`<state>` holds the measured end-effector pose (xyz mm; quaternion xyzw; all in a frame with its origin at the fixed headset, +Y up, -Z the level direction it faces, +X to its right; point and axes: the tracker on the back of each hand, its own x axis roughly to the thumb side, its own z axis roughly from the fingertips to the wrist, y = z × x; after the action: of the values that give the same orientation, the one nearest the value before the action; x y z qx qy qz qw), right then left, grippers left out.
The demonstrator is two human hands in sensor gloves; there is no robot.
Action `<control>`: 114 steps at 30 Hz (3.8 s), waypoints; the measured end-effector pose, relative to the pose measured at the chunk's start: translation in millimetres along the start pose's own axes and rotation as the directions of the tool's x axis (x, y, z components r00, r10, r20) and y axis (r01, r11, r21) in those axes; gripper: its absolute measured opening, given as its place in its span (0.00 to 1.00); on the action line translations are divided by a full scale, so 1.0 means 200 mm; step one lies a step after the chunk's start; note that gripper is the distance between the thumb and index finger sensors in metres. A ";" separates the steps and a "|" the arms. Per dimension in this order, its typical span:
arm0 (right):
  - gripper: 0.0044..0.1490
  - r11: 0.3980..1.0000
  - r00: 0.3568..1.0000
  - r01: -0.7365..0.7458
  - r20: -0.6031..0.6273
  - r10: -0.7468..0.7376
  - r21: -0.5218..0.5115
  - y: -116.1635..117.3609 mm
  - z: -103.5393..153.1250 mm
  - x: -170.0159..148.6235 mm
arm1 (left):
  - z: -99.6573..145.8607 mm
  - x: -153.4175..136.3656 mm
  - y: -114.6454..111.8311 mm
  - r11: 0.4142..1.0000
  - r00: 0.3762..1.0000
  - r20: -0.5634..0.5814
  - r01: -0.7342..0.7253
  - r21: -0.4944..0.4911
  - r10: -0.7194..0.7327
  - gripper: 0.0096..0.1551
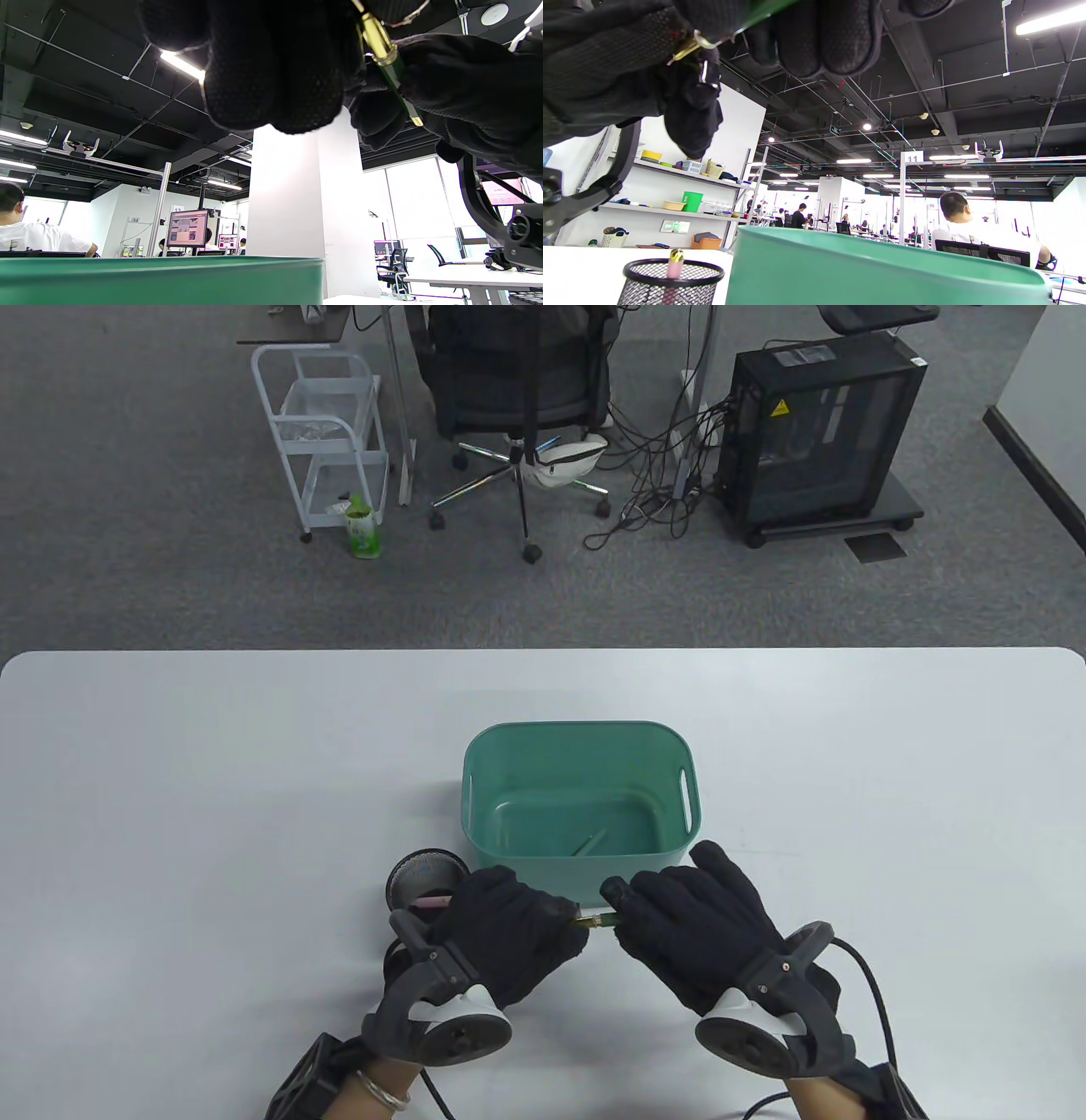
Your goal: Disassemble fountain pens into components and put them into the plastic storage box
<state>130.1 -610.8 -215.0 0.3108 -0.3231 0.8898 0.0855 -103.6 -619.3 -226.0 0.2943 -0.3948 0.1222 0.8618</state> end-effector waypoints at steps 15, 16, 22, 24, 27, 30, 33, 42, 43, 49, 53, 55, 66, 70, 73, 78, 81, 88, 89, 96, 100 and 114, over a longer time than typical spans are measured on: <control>0.28 1.000 1.000 0.001 -0.013 -0.001 0.004 0.00 0.00 -0.01 | 0.00 0.00 0.00 1.000 1.000 -0.007 0.020 -0.015 -0.021 0.33; 0.28 1.000 1.000 0.000 -0.013 0.000 0.003 0.00 0.00 -0.02 | 0.00 0.00 0.00 1.000 1.000 -0.006 0.023 -0.014 -0.024 0.32; 0.28 1.000 1.000 -0.003 -0.015 0.003 0.002 0.00 0.00 -0.02 | 0.00 0.01 0.00 0.999 0.999 -0.004 0.033 -0.011 -0.033 0.28; 0.28 1.000 1.000 -0.002 -0.015 0.002 0.000 0.00 0.00 -0.02 | 0.00 0.01 0.00 0.999 0.999 -0.004 0.037 -0.009 -0.037 0.25; 0.28 1.000 1.000 -0.006 -0.014 0.006 0.001 0.00 0.00 -0.02 | 0.00 0.01 0.00 0.999 0.999 -0.002 0.041 -0.009 -0.041 0.25; 0.28 1.000 1.000 -0.003 -0.014 0.003 0.001 0.00 0.00 -0.02 | 0.00 0.01 -0.01 0.999 0.999 -0.002 0.036 -0.013 -0.036 0.25; 0.28 1.000 1.000 -0.006 -0.012 0.006 0.003 0.00 0.00 -0.02 | 0.00 0.01 -0.01 0.999 1.000 0.000 0.031 -0.017 -0.031 0.25; 0.28 1.000 1.000 -0.006 -0.008 0.006 0.001 0.00 0.00 -0.01 | 0.00 0.00 -0.01 1.000 1.000 0.006 0.005 -0.012 -0.005 0.26; 0.28 1.000 1.000 -0.005 -0.008 0.005 0.001 0.00 0.00 -0.01 | -0.01 0.00 -0.01 1.000 1.000 0.006 0.003 -0.012 -0.003 0.27; 0.28 1.000 1.000 -0.002 -0.002 0.002 -0.001 0.00 0.00 -0.01 | 0.00 0.00 -0.01 1.000 1.000 0.005 -0.011 -0.004 0.011 0.29; 0.28 1.000 1.000 -0.003 -0.001 0.003 0.001 0.00 0.00 0.00 | 0.00 -0.01 -0.01 1.000 1.000 0.003 -0.013 -0.006 0.013 0.29; 0.28 1.000 1.000 -0.003 -0.001 0.003 0.002 0.00 0.00 0.00 | 0.00 -0.01 -0.01 1.000 1.000 0.001 -0.014 -0.007 0.014 0.29; 0.28 1.000 1.000 -0.009 -0.008 0.009 0.002 0.00 0.00 -0.01 | 0.01 -0.02 -0.01 1.000 1.000 -0.005 -0.010 -0.010 0.010 0.36; 0.28 1.000 1.000 -0.012 -0.009 0.012 0.002 0.00 0.00 -0.01 | 0.01 -0.01 -0.01 1.000 1.000 0.000 -0.001 -0.011 0.001 0.32; 0.28 1.000 1.000 -0.014 -0.008 0.014 0.001 0.01 0.00 -0.01 | 0.01 -0.01 -0.01 1.000 1.000 0.002 0.007 -0.010 -0.007 0.27; 0.28 1.000 1.000 -0.013 -0.004 0.013 0.000 0.01 0.00 -0.01 | 0.01 -0.01 -0.01 1.000 1.000 -0.001 0.010 -0.005 -0.010 0.24; 0.28 1.000 1.000 -0.015 -0.002 0.015 -0.005 0.01 0.00 -0.01 | 0.01 -0.01 -0.01 1.000 1.000 -0.002 0.006 0.001 -0.006 0.24; 0.28 1.000 1.000 -0.014 0.000 0.014 -0.011 0.01 0.00 0.00 | 0.01 -0.01 -0.01 1.000 1.000 0.000 -0.001 0.010 0.001 0.25; 0.28 1.000 1.000 -0.013 0.000 0.013 -0.011 0.01 0.00 0.00 | 0.01 -0.01 -0.01 1.000 1.000 -0.001 -0.002 0.011 0.002 0.26; 0.28 1.000 1.000 -0.015 0.003 0.015 -0.014 0.01 0.00 0.00 | 0.01 -0.01 -0.01 1.000 1.000 -0.004 -0.006 0.013 0.006 0.28; 0.28 1.000 1.000 -0.016 0.003 0.016 -0.015 0.01 0.00 0.01 | 0.01 -0.01 -0.01 1.000 1.000 -0.006 -0.007 0.013 0.007 0.28; 0.28 0.999 1.000 -0.025 -0.011 0.025 -0.033 0.00 0.01 -0.01 | 0.01 0.00 -0.01 1.000 1.000 -0.003 0.017 -0.002 -0.017 0.32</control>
<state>131.5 -612.4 -215.5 0.3006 -0.3411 0.8870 0.0813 -104.4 -623.3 -226.3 0.2965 -0.3909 0.1147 0.8638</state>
